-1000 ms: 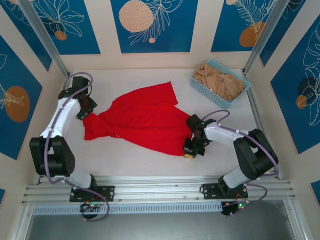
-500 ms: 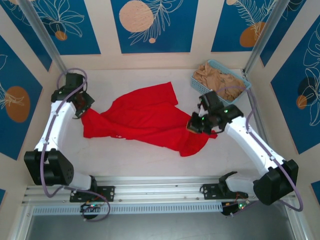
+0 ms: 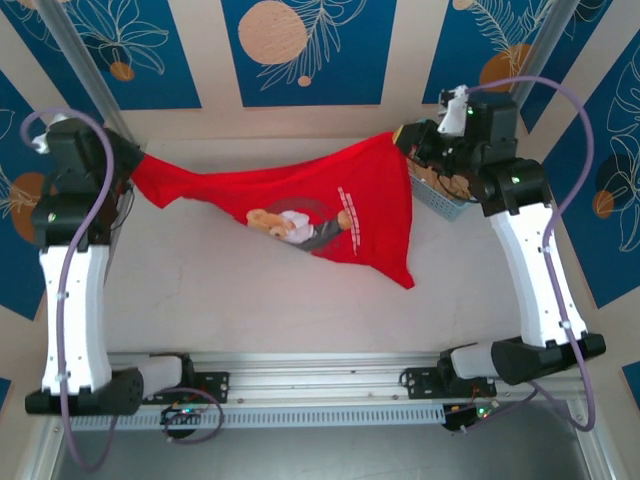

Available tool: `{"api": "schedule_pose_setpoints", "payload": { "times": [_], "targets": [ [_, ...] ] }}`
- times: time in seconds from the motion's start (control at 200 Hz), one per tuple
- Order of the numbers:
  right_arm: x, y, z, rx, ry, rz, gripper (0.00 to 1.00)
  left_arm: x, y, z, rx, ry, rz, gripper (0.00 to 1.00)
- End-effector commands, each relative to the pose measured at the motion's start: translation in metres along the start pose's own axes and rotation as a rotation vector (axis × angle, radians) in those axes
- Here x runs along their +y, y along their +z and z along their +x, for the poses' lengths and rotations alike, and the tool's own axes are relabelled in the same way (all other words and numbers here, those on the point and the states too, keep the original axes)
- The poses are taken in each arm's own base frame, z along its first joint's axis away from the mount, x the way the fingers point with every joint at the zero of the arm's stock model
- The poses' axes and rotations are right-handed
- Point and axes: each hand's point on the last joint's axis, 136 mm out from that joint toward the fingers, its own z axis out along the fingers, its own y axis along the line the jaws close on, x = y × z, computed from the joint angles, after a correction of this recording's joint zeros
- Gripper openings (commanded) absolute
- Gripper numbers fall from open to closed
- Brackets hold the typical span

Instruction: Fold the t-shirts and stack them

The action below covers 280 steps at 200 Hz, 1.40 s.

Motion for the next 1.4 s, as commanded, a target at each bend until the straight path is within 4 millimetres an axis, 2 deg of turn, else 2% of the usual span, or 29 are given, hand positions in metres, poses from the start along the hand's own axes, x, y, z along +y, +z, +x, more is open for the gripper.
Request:
{"api": "schedule_pose_setpoints", "payload": {
  "times": [0.0,0.06,0.14,0.195,0.275,0.375,0.495,0.645,0.725,0.79,0.88,0.975,1.09,1.21,1.295,1.35,1.395],
  "targets": [
    [0.044,-0.05,-0.022,-0.126,-0.084,-0.136,0.0,-0.018,-0.052,-0.05,-0.208,-0.051,0.114,0.0],
    [0.056,-0.07,-0.028,-0.171,-0.095,-0.172,0.0,-0.023,-0.073,-0.066,-0.268,-0.069,0.156,0.0],
    [0.066,-0.085,-0.033,-0.21,-0.094,-0.205,0.0,-0.031,-0.092,-0.083,-0.314,-0.075,0.185,0.0],
    [0.071,-0.088,-0.037,-0.218,-0.081,-0.225,0.0,-0.04,-0.098,-0.092,-0.325,-0.075,0.208,0.0],
    [0.075,-0.083,-0.045,-0.226,-0.063,-0.246,0.0,-0.054,-0.091,-0.099,-0.316,-0.072,0.225,0.0],
    [0.072,-0.057,-0.06,-0.206,-0.038,-0.255,0.0,-0.064,-0.054,-0.094,-0.264,-0.057,0.19,0.0],
    [0.066,-0.012,-0.079,-0.174,-0.008,-0.286,0.0,-0.082,0.011,-0.08,-0.163,-0.025,0.179,0.0],
    [0.058,0.045,-0.108,-0.142,0.016,-0.332,0.0,-0.091,0.087,-0.069,-0.045,-0.07,0.211,0.0],
    [0.055,0.069,-0.124,-0.134,0.025,-0.358,0.0,-0.098,0.112,-0.07,-0.013,-0.087,0.253,0.0],
    [0.053,0.081,-0.139,-0.144,0.026,-0.372,0.0,-0.107,0.119,-0.08,-0.013,-0.098,0.302,0.0],
    [0.05,0.088,-0.161,-0.174,0.026,-0.39,0.0,-0.121,0.114,-0.101,-0.049,-0.119,0.372,0.0],
    [0.043,0.085,-0.183,-0.222,0.055,-0.417,0.0,-0.13,0.092,-0.128,-0.116,-0.151,0.44,0.0],
    [0.032,0.076,-0.199,-0.255,0.085,-0.429,0.0,-0.135,0.049,-0.153,-0.199,-0.164,0.482,0.0],
    [0.021,0.07,-0.201,-0.248,0.105,-0.412,0.0,-0.132,-0.007,-0.166,-0.276,-0.151,0.483,0.0],
    [0.016,0.074,-0.193,-0.218,0.111,-0.391,0.0,-0.12,-0.033,-0.161,-0.297,-0.152,0.452,0.0],
    [0.011,0.083,-0.18,-0.17,0.119,-0.366,0.0,-0.099,-0.04,-0.146,-0.275,-0.188,0.377,0.0],
    [0.005,0.093,-0.164,-0.12,0.129,-0.334,0.0,-0.072,-0.033,-0.123,-0.231,-0.217,0.286,0.0]
  ]
}}
